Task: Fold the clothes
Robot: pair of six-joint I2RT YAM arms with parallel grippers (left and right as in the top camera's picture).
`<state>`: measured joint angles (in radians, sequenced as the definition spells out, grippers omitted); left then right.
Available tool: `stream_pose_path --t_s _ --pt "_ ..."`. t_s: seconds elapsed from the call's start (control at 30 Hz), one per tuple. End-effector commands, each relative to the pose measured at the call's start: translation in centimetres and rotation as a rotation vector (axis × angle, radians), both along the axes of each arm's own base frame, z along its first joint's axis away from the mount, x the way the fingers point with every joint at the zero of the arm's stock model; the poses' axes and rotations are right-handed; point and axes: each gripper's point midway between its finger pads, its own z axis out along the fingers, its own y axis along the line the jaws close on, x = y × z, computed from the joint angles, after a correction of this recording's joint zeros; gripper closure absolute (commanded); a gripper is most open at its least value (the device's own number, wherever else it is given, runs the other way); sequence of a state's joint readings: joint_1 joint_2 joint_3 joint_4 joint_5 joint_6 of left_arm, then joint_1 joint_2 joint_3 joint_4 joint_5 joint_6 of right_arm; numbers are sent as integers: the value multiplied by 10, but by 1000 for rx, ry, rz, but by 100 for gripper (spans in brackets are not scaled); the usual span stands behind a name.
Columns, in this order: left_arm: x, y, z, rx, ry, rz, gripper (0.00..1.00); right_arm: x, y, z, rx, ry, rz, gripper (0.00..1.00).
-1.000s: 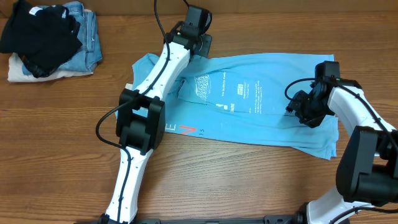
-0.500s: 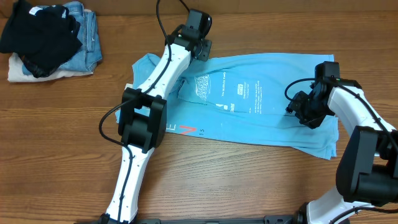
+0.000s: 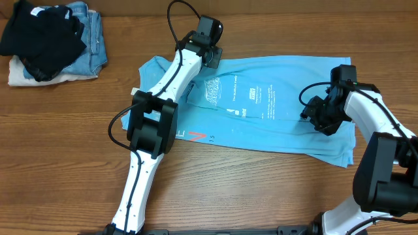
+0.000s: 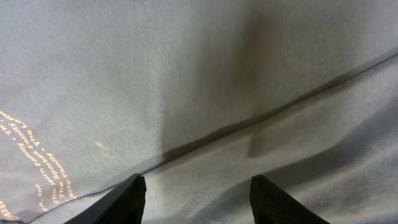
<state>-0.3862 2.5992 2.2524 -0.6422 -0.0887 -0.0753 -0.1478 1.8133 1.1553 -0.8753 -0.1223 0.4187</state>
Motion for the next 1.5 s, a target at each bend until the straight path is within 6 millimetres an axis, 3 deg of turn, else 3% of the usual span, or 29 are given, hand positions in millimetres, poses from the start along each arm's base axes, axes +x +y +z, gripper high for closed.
stream_pose_path --t_s 0.0,0.13,0.4,0.47,0.57,0.67,0.83,1.0,1.1,1.27,1.47 --pt "5 3 6 30 -30 20 85 -3 -1 -6 -10 20 -2 42" --pt "6 8 15 52 -41 37 96 -3 -1 -6 -11 18 -2 43" --pt "0 12 58 26 -60 76 96 5 -3 -6 -20 -15 -3 49" --pt "-4 19 79 28 -72 113 96 4 -8 -7 -48 -7 -36 50" --pt "-12 22 95 20 -66 124 95 4 -22 -7 -119 -1 -92 53" --pt "-21 25 106 24 -47 131 96 12 -21 -6 -107 -33 -95 54" --pt "-36 31 109 24 2 163 95 27 -18 1 -84 -87 -94 53" --pt "-48 33 101 39 62 156 91 48 -26 17 -92 -156 -108 37" --pt "-55 35 98 53 91 156 91 66 -39 32 -102 -226 -134 32" --pt "-67 33 91 41 151 144 90 103 -61 58 -100 -393 -169 33" --pt "-78 25 86 2 209 115 92 152 -77 87 -130 -644 -96 40"
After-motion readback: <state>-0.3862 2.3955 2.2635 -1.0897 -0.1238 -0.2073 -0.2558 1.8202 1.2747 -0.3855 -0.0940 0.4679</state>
